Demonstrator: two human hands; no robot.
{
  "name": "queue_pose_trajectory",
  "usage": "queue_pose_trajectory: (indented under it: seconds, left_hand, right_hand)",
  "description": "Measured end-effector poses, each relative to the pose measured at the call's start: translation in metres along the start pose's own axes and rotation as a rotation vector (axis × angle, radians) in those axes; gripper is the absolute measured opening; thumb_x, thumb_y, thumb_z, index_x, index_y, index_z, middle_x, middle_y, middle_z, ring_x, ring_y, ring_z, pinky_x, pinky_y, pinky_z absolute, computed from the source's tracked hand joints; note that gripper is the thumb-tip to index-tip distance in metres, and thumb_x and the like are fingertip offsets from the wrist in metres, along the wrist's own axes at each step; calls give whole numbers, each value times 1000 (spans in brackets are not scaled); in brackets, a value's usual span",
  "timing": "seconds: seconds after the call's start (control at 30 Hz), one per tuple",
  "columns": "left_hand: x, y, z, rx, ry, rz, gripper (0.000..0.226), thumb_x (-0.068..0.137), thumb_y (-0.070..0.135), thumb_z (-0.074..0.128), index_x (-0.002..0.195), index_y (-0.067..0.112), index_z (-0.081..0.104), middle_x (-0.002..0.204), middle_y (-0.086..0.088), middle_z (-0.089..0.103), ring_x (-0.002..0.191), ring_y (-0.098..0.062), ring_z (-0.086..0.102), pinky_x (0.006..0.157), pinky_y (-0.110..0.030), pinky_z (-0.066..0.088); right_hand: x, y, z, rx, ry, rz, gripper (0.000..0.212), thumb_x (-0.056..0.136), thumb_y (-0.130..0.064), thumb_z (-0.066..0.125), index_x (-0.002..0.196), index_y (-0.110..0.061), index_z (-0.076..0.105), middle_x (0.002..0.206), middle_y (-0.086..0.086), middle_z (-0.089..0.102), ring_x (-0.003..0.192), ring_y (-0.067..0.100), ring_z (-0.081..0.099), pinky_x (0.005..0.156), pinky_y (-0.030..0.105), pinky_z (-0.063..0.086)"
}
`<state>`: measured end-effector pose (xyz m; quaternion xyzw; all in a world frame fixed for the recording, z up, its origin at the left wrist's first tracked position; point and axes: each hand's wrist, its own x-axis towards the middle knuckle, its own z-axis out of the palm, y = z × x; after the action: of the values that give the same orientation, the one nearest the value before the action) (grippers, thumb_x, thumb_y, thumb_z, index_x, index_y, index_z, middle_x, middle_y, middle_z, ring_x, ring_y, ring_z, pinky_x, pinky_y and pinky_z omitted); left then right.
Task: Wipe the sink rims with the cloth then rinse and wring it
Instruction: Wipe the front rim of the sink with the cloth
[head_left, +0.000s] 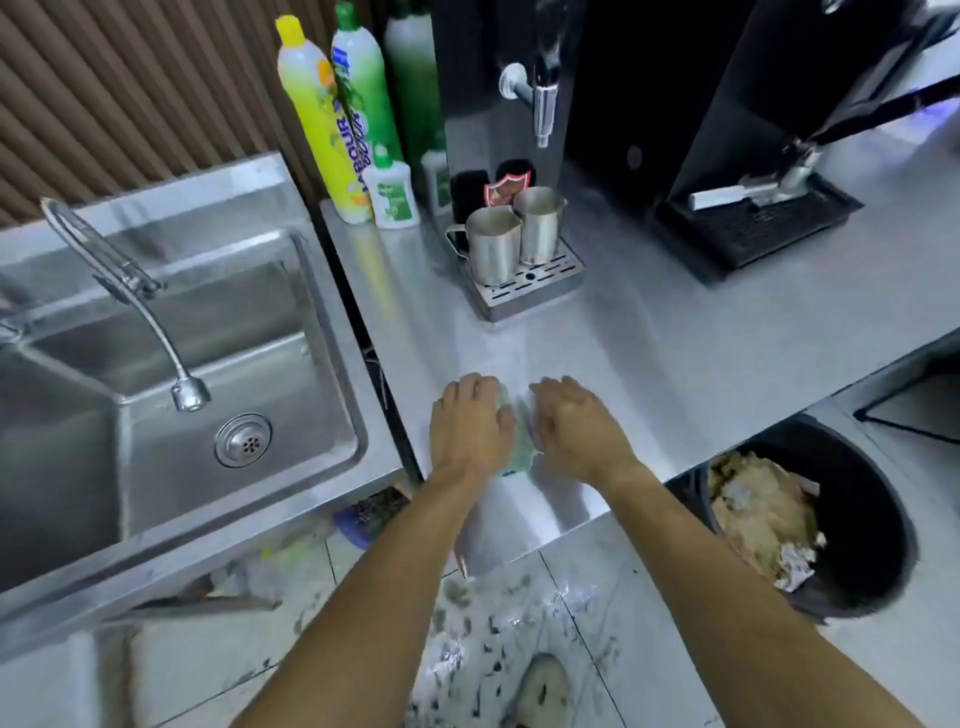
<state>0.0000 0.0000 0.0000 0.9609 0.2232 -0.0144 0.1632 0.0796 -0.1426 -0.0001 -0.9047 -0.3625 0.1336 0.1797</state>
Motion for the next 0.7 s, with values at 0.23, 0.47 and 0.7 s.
queue_pose_trajectory:
  seconds: [0.23, 0.47, 0.7]
  left_hand:
    - [-22, -5, 62, -73, 136, -14, 56, 102, 34, 33, 149, 6, 44, 164, -16, 33, 154, -37, 25, 125, -48, 24]
    - [-11, -32, 56, 17, -9, 167, 71, 103, 49, 15, 165, 15, 13, 173, -1, 6, 160, -21, -3, 130, -39, 2]
    - [-11, -30, 60, 67, 5, 163, 74, 105, 58, 25, 165, 18, 11, 173, 0, 4, 160, -21, -6, 129, -41, -4]
  right_hand:
    - [-17, 19, 52, -30, 43, -3, 66, 104, -40, 16, 159, -8, 34, 168, 12, 29, 157, 35, 22, 128, 45, 13]
    - [-22, 30, 72, -93, 91, -7, 61, 109, -40, 20, 162, -10, 26, 170, 9, 20, 159, 27, 13, 131, 43, 7]
    - [-24, 33, 73, -96, 94, -11, 60, 110, -40, 19, 163, -12, 22, 171, 7, 17, 160, 25, 9, 131, 42, 6]
